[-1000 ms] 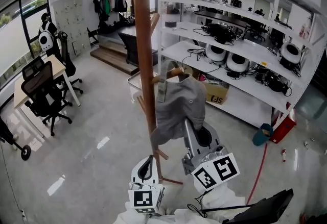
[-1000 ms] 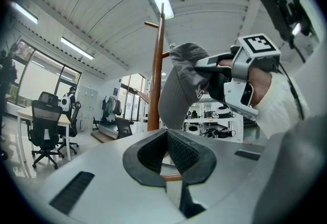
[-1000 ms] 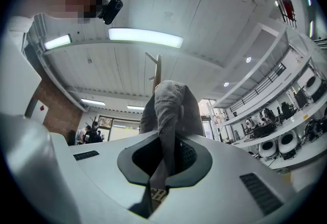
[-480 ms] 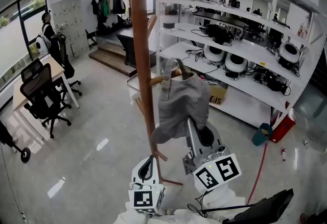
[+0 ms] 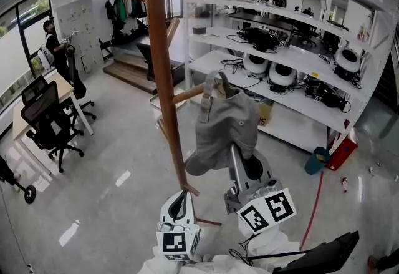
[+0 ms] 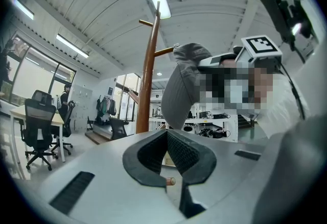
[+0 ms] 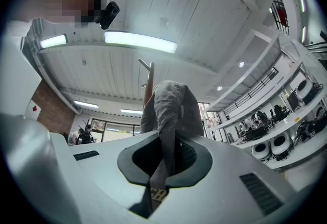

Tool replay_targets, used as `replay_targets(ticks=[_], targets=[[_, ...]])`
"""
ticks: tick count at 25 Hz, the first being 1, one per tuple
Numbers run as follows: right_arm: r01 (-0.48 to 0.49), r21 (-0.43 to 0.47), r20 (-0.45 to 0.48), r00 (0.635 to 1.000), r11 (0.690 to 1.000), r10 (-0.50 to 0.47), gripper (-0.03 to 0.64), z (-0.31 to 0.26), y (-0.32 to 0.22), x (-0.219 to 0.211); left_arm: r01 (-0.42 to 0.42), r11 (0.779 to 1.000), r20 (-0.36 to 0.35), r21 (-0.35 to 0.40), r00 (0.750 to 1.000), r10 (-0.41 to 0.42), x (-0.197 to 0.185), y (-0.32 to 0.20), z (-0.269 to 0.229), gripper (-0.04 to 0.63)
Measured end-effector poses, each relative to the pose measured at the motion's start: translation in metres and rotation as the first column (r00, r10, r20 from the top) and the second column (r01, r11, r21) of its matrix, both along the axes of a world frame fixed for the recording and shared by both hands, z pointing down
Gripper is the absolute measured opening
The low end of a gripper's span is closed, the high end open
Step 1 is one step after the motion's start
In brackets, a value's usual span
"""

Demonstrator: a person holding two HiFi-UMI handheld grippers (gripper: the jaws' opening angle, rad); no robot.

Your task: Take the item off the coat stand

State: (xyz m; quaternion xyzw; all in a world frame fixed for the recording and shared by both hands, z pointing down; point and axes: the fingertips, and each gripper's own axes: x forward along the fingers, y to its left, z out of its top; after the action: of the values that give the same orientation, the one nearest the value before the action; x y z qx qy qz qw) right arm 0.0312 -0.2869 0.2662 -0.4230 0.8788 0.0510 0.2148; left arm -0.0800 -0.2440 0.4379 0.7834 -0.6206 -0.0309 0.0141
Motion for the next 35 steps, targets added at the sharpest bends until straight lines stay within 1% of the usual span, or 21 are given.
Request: replay_targets(ticks=[15,21,35], targets=[[-0.018,-0.046,0.001,1.0,0.999,0.018,0.017,0.018,0.012,0.018,-0.04,0.999,-0.001,-0.013,0.999,0.04,0.021,0.007,0.006,0.002],[-0.008,-0.071,-0.001,1.0,0.997,0.008,0.017,0.026,0.016,0.016,-0.029,0.999,-0.003,-0.016,1.0,0.029,0.019,0.01,0.006,0.0],[-0.007,-0.123,-0.04,0.999,0.992,0.002,0.017,0.051,0.022,0.005,-0.001,1.0,-0.01,-0.015,1.0,0.0,0.009,0.018,0.003,0.0]])
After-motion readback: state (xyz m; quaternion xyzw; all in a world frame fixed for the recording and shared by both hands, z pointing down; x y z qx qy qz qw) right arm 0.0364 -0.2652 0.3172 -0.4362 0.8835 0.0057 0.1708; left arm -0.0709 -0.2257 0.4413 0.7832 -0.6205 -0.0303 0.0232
